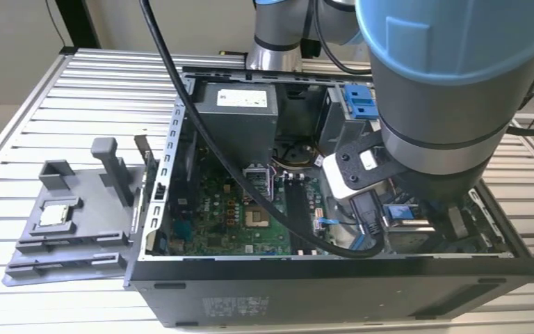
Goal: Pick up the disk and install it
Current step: 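Insert the second disk wire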
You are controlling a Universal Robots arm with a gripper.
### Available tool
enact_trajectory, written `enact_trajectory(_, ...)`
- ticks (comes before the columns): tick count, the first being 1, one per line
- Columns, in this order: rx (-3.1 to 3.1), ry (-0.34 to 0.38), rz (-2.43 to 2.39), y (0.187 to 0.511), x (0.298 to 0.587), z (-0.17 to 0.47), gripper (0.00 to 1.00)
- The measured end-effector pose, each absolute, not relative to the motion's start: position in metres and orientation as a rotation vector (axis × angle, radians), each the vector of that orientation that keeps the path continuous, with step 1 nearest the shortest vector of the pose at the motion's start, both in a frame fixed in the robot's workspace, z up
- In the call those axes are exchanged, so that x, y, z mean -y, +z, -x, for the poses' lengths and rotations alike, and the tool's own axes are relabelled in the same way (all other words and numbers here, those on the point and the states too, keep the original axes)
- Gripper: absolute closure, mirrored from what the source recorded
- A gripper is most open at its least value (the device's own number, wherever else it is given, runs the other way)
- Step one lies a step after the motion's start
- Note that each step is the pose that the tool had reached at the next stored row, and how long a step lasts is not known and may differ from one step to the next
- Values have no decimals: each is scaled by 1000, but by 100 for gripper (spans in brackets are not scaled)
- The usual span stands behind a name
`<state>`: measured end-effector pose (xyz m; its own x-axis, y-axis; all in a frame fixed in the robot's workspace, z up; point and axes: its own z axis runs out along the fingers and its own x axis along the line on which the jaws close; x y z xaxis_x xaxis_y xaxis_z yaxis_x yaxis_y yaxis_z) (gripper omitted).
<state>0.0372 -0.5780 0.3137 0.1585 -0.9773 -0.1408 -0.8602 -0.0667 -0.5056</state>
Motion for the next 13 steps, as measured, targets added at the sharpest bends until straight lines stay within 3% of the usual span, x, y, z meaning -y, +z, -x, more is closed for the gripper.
enact_trajectory(13,-1749,-331,1962,313,578,-42,100)
